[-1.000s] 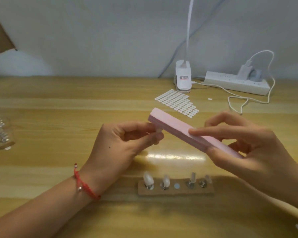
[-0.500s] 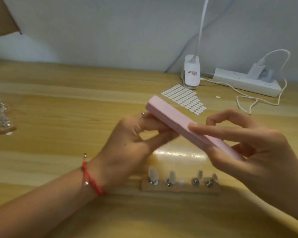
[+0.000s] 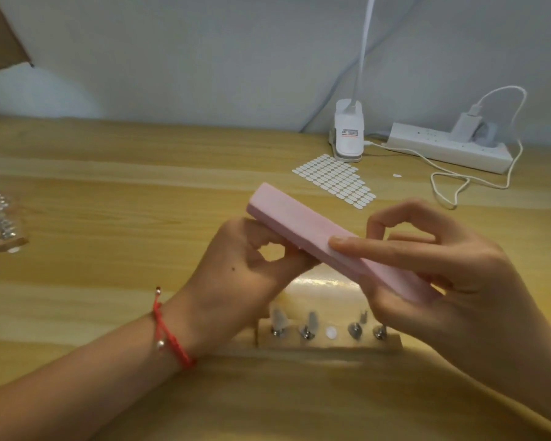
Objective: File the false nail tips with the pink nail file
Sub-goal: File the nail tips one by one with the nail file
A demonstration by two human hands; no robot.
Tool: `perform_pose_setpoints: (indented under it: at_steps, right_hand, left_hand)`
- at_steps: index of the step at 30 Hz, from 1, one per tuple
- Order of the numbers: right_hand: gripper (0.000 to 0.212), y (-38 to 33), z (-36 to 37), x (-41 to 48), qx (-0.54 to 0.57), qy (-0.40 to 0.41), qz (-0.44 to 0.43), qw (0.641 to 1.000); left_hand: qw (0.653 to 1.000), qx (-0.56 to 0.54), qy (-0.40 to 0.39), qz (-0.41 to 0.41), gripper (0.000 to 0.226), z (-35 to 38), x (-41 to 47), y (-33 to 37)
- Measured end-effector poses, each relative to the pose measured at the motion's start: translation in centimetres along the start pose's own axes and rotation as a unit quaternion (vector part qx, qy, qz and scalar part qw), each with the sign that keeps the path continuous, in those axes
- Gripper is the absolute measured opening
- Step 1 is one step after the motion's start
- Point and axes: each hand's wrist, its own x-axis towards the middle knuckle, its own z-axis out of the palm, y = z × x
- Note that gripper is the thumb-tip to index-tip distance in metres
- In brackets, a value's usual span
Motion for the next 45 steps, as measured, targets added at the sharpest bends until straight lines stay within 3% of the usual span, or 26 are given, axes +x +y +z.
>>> perform_pose_setpoints:
  at_steps: [3, 8, 11, 15, 18, 24, 27, 30, 33, 37, 45]
  right_hand:
    - [0.038, 0.3, -0.4, -0.2, 0.025, 0.02, 0.014, 0.999]
    - [0.035, 0.5, -0.2, -0.3, 0.138, 0.031, 0.047, 0.989]
    - [0.034, 0.7, -0.2, -0.6, 0.137, 0.035, 0.071, 0.987]
    - [0.036, 0.7, 0.0, -0.2, 0.14, 0.028, 0.071, 0.987]
    - [0.034, 0.8, -0.3, -0.5, 0.132, 0.034, 0.087, 0.987]
    - [0.031, 0.5, -0.1, 0.4, 0.199, 0.044, 0.087, 0.975]
    - [0.043, 1.2, -2.1, 1.0, 0.233, 0.106, 0.105, 0.961]
    - [0.06, 2.1, -3.6, 1.4, 0.117, 0.096, 0.079, 0.985]
    - [0.045, 2.7, -3.8, 1.2, -0.08, 0.057, -0.039, 0.994]
    - [0.038, 2.8, -3.4, 1.1, -0.179, 0.024, -0.161, 0.97]
    - [0.035, 2.5, -1.8, 0.7, -0.209, 0.0, -0.209, 0.955]
  left_hand:
    - [0.999, -0.031, 0.033, -0.003, 0.017, -0.9, 0.5, -0.3]
    - [0.999, -0.047, 0.002, -0.001, 0.018, -0.5, 0.2, 0.0]
    - [0.998, -0.047, 0.04, -0.017, 0.017, -1.3, 0.7, -0.4]
    - [0.999, -0.026, -0.018, -0.011, 0.017, 0.0, 0.1, 0.1]
    - [0.999, -0.031, 0.026, -0.006, 0.022, -1.3, 0.8, -0.2]
    - [0.997, 0.006, -0.068, 0.043, 0.018, 0.6, -0.5, 0.5]
    - [0.996, -0.064, -0.05, -0.023, 0.016, -0.6, -0.1, 0.0]
    - [0.979, -0.135, -0.101, -0.113, 0.028, -0.8, -0.3, -0.6]
    - [0.969, -0.174, -0.114, -0.132, 0.044, -0.9, -0.1, -1.2]
    - [0.96, -0.189, -0.123, -0.168, 0.054, -1.1, -0.1, -0.9]
    - [0.951, -0.208, -0.169, -0.153, 0.017, -0.8, -0.3, -0.7]
